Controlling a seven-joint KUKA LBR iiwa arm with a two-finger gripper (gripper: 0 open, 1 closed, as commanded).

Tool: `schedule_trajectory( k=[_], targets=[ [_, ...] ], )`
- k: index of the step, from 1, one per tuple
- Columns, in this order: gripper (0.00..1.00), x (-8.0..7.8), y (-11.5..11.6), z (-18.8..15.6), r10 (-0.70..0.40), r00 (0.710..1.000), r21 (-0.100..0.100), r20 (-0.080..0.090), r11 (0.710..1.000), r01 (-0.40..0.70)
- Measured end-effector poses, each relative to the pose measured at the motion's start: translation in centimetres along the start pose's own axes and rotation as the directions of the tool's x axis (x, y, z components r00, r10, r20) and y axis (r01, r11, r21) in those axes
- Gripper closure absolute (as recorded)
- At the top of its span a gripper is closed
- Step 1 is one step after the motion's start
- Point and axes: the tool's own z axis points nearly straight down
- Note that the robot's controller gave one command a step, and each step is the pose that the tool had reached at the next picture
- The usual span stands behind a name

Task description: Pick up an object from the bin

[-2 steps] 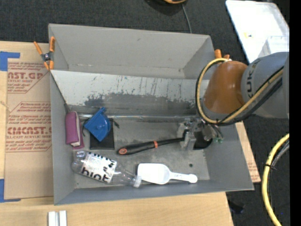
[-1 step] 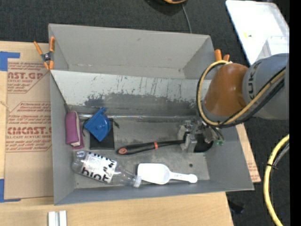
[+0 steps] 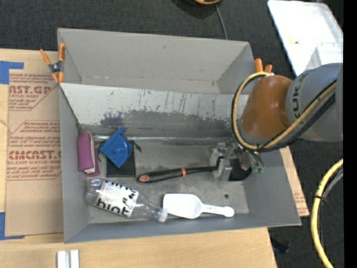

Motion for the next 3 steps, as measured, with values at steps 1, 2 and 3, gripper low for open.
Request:
schedule_trajectory(
  k=[1,2,3],
  targets=[
    [1.0,2.0,1.8,0.0,-0.02,1.0,0.0,0.001,1.0,0.02],
    [1.0,2.0,1.8,0.0,-0.021,1.0,0.0,0.0,1.0,0.021],
    [1.0,-0.3,1.4,0.0,-0.042,0.999,0.001,0.002,0.999,0.042]
  ],
)
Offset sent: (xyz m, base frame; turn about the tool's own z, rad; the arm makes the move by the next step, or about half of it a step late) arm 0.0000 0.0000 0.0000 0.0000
